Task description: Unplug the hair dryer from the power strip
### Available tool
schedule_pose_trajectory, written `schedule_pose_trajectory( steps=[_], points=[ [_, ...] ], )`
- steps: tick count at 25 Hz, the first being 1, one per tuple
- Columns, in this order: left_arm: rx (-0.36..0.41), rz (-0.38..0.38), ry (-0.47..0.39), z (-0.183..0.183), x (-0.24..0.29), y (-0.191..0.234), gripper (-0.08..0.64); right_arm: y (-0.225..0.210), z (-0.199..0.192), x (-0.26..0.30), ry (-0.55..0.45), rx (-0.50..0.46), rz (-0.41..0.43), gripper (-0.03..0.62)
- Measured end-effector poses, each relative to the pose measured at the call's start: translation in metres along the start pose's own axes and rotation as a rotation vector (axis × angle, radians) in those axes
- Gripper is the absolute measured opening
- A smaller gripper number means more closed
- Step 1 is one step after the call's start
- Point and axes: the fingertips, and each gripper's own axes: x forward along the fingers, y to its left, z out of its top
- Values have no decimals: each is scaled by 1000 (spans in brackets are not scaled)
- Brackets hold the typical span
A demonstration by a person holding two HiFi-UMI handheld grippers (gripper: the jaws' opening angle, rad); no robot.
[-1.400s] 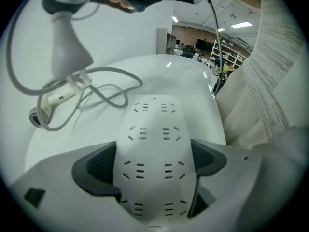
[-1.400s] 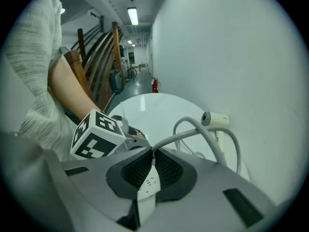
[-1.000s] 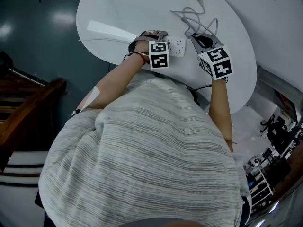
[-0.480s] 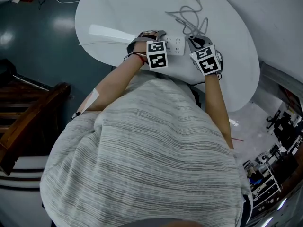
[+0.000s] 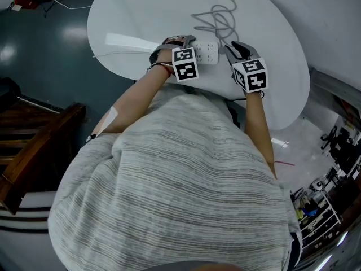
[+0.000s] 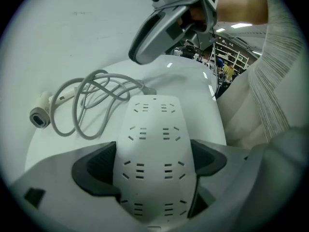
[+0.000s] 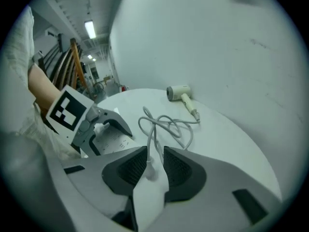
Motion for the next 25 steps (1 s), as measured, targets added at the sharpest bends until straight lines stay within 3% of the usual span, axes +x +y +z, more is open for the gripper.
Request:
schedule_pose_trajectory(
  steps=[8,16,20,25],
  points=[
    [3,3,-5,-2,0,0,462,14,28,-57,-307,204,10,98],
    [-6,26,-51,0,-4,2,462,39,17,-80,-404,275,34,98],
    [-41,57,-147,11,-20,9,461,39,13,-87,-424,301,26,98],
    [-162,111,-402,37,-72,19,460,45,20,-92,-469,305,36,98]
  ],
)
